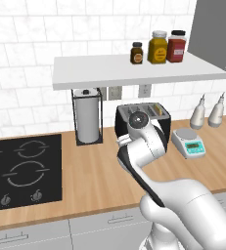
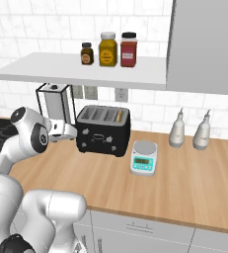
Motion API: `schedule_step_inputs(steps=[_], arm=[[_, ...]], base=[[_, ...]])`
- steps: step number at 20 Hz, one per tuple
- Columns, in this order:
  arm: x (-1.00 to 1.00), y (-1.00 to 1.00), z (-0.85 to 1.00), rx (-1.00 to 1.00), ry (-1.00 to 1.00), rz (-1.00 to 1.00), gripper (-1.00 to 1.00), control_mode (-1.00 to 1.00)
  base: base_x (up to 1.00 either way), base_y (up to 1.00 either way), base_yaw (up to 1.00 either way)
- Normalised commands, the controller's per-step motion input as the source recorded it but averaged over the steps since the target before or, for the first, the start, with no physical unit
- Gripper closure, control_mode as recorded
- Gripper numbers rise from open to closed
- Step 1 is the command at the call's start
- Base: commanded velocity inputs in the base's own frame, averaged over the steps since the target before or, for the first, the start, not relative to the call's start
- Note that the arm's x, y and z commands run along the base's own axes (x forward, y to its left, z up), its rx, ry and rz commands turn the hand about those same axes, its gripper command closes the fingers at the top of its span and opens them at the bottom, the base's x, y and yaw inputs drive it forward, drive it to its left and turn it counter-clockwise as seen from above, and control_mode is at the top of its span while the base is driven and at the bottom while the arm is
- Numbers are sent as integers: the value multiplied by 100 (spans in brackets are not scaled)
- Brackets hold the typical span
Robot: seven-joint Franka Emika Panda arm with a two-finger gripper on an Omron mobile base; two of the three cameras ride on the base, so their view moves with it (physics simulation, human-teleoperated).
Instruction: Start the toaster. Once the lever pops up, take the bread to the plate on the dining counter.
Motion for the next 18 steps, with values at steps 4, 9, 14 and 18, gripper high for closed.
schedule_step_inputs(steps=[4, 9, 14, 18], arm=[[0, 0, 0, 0, 0, 0, -100, -100], [0, 0, 0, 0, 0, 0, -100, -100], [0, 0, 0, 0, 0, 0, -100, -100], [0, 0, 0, 0, 0, 0, -100, -100]], base=[[0, 0, 0], [0, 0, 0], [0, 0, 0], [0, 0, 0]])
